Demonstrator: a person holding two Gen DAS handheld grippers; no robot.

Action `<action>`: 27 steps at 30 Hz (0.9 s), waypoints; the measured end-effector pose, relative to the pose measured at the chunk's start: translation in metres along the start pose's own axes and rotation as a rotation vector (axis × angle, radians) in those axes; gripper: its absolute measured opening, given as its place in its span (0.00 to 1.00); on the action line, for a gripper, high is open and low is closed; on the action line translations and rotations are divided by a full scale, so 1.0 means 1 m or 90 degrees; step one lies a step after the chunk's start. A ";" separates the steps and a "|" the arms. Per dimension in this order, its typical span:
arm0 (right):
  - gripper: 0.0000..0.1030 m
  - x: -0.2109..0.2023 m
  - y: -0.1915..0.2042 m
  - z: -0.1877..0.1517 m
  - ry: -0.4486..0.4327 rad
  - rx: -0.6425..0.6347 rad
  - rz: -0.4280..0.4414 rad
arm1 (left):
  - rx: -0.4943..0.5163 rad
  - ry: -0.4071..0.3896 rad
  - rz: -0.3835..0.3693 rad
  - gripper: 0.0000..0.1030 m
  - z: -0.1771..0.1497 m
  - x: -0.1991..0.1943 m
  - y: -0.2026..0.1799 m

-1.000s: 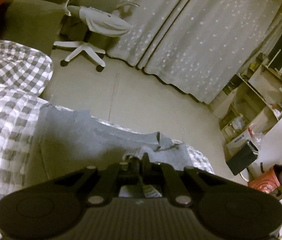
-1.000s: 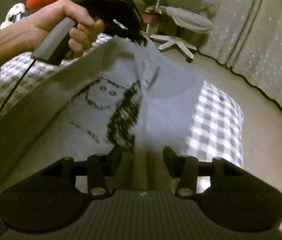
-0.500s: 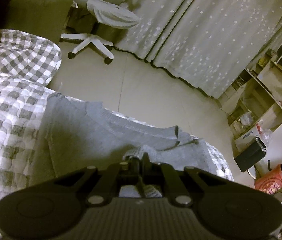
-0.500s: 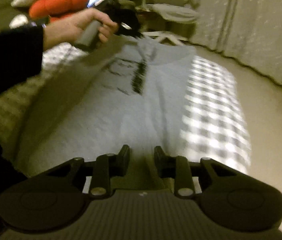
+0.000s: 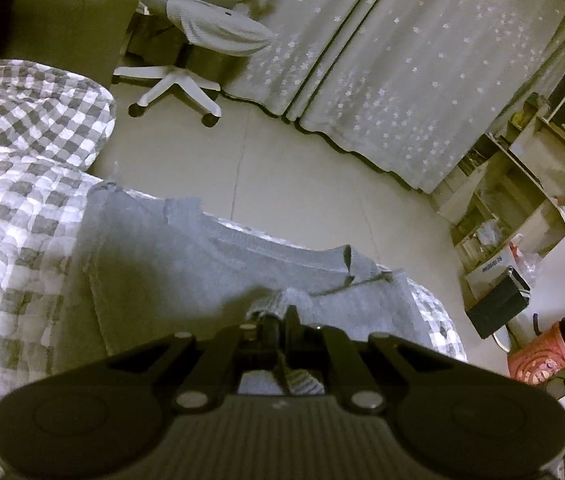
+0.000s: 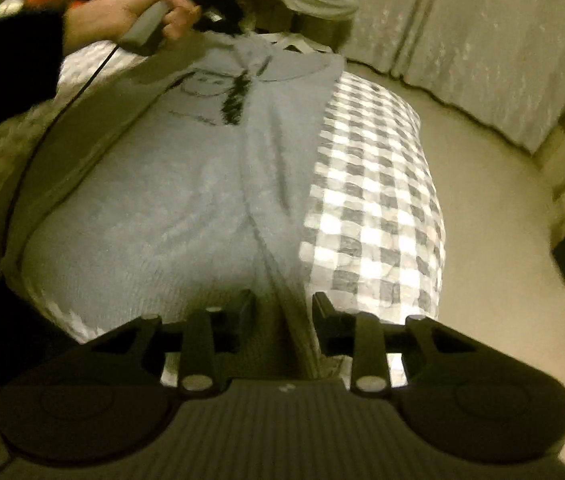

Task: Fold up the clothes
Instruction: 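Close the left gripper on the sweater edge while the right gripper smooths the body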

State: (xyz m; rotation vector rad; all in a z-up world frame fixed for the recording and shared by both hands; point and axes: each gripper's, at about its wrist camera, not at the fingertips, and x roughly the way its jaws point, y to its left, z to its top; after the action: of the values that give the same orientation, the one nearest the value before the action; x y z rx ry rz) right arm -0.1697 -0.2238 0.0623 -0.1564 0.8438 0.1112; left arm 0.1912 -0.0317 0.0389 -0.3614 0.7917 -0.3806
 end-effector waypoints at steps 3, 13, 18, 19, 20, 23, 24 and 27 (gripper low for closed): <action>0.31 0.004 -0.013 -0.002 0.012 0.047 0.026 | 0.001 0.000 0.000 0.02 0.000 0.000 0.000; 0.10 -0.024 0.040 -0.002 -0.021 -0.101 -0.061 | 0.008 0.002 -0.015 0.02 0.002 -0.006 -0.003; 0.14 -0.014 0.094 -0.009 -0.017 -0.230 -0.112 | 0.003 0.001 -0.016 0.02 0.002 -0.007 -0.001; 0.14 -0.011 0.100 -0.013 -0.012 -0.235 -0.099 | 0.000 0.001 -0.017 0.02 0.002 -0.007 -0.001; 0.14 -0.012 0.101 -0.015 -0.010 -0.231 -0.086 | -0.001 0.001 -0.017 0.02 0.002 -0.007 0.000; 0.11 -0.014 0.105 -0.020 -0.006 -0.216 -0.050 | 0.001 0.000 -0.019 0.02 0.002 -0.007 -0.001; 0.11 -0.015 0.104 -0.021 -0.009 -0.211 -0.060 | 0.001 0.000 -0.019 0.02 0.002 -0.007 -0.001; 0.13 -0.016 0.104 -0.024 -0.028 -0.207 -0.103 | -0.001 0.000 -0.018 0.02 0.002 -0.006 -0.002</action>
State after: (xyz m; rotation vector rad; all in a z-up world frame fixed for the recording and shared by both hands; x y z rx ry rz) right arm -0.2143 -0.1262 0.0490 -0.5247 0.7624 0.0987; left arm 0.1883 -0.0299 0.0446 -0.3735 0.7874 -0.4064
